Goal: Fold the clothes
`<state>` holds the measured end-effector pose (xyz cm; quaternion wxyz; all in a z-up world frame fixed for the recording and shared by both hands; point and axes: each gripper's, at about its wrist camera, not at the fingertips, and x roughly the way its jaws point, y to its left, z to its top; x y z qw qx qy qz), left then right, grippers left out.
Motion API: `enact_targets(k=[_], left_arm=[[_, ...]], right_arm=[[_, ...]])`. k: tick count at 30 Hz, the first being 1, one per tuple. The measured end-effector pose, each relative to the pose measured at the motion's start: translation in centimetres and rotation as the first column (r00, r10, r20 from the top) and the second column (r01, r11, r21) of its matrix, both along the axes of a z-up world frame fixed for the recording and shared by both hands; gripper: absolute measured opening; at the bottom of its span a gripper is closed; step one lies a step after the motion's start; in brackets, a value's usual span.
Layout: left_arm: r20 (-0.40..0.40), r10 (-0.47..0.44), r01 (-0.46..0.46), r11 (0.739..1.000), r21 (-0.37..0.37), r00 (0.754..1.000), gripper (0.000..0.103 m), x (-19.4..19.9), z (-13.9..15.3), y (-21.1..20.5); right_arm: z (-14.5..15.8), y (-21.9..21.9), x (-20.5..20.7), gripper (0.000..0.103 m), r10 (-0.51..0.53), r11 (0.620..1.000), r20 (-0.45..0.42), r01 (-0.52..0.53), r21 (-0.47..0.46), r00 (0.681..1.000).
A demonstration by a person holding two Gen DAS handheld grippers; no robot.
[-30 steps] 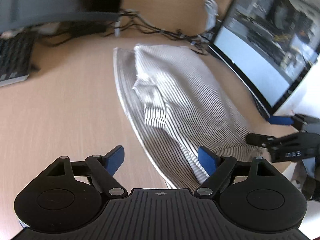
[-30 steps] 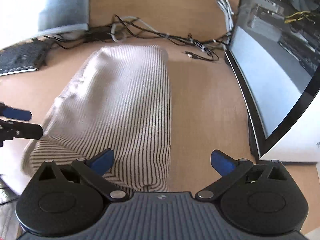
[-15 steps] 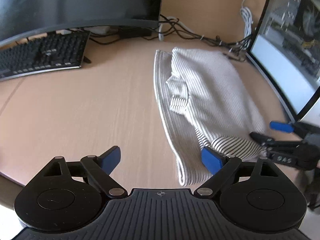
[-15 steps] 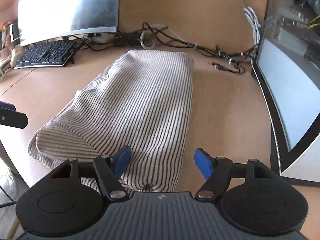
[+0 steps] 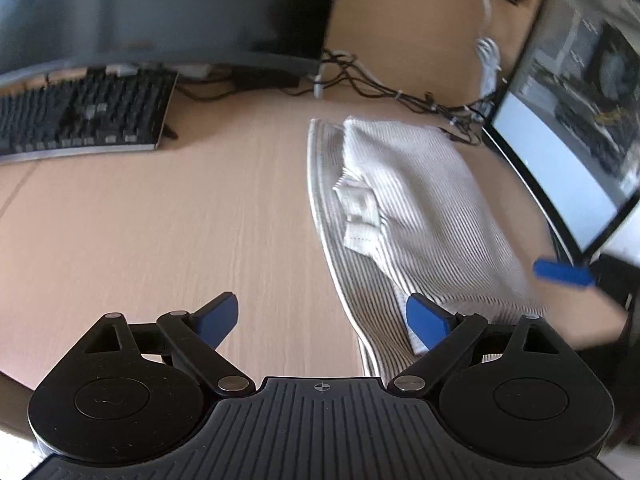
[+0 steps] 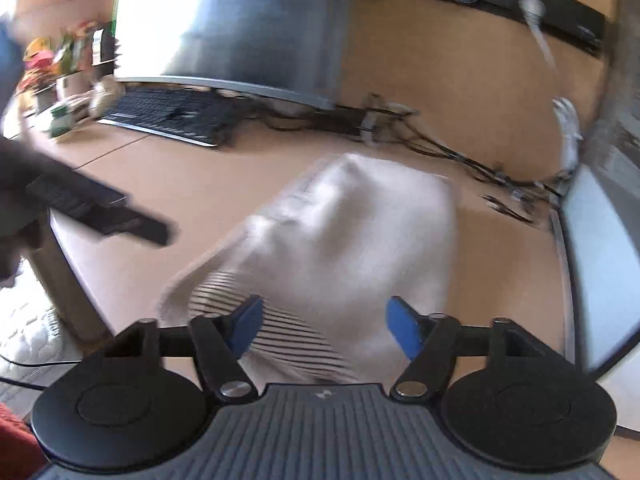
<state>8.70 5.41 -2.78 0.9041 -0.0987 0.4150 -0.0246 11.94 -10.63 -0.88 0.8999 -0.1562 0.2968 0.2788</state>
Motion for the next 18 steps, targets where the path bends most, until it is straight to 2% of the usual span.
enact_targets(k=[3,5,6,9,12,13,14,16,18], left_arm=[[-0.018,-0.015,0.014,0.999,-0.033,1.0,0.095,1.4,-0.2,1.0],[-0.02,-0.049,0.048,0.997,-0.055,0.999,0.095,2.2,-0.1,1.6],[-0.018,-0.068,0.067,0.995,-0.068,0.998,0.095,2.6,-0.1,1.9],[0.004,-0.145,0.145,0.981,-0.129,0.989,0.095,4.0,0.1,2.9],[0.016,-0.229,0.227,0.947,-0.227,0.973,0.095,5.5,-0.1,3.5],[0.021,-0.256,0.253,0.934,-0.253,0.966,0.095,6.1,-0.1,3.5],[0.023,-0.275,0.271,0.925,-0.267,0.961,0.095,7.0,-0.1,3.2],[0.029,-0.313,0.308,0.905,-0.294,0.949,0.095,8.8,-0.2,2.8],[0.036,-0.351,0.343,0.883,-0.321,0.936,0.095,10.6,-0.3,2.3]], right_arm=[[-1.8,3.3,0.5,0.077,-0.005,0.999,0.023,0.006,-0.035,1.0],[-3.3,4.5,1.4,0.073,-0.021,0.997,-0.007,0.02,-0.078,1.0],[-3.6,4.4,1.4,0.072,-0.012,0.996,-0.008,0.011,-0.088,1.0],[-3.1,2.2,0.9,0.072,-0.022,0.981,0.027,0.027,-0.194,0.999],[-2.8,-1.2,1.7,0.072,-0.171,0.932,0.081,0.187,-0.31,0.982],[-2.6,-2.2,2.2,0.068,-0.237,0.907,0.092,0.254,-0.337,0.967],[-2.1,-3.3,2.7,0.065,-0.31,0.886,0.082,0.319,-0.336,0.947],[-0.3,-5.5,2.5,0.064,-0.434,0.88,0.006,0.426,-0.212,0.901],[1.1,-7.6,2.0,0.065,-0.534,0.845,-0.099,0.53,-0.072,0.839]])
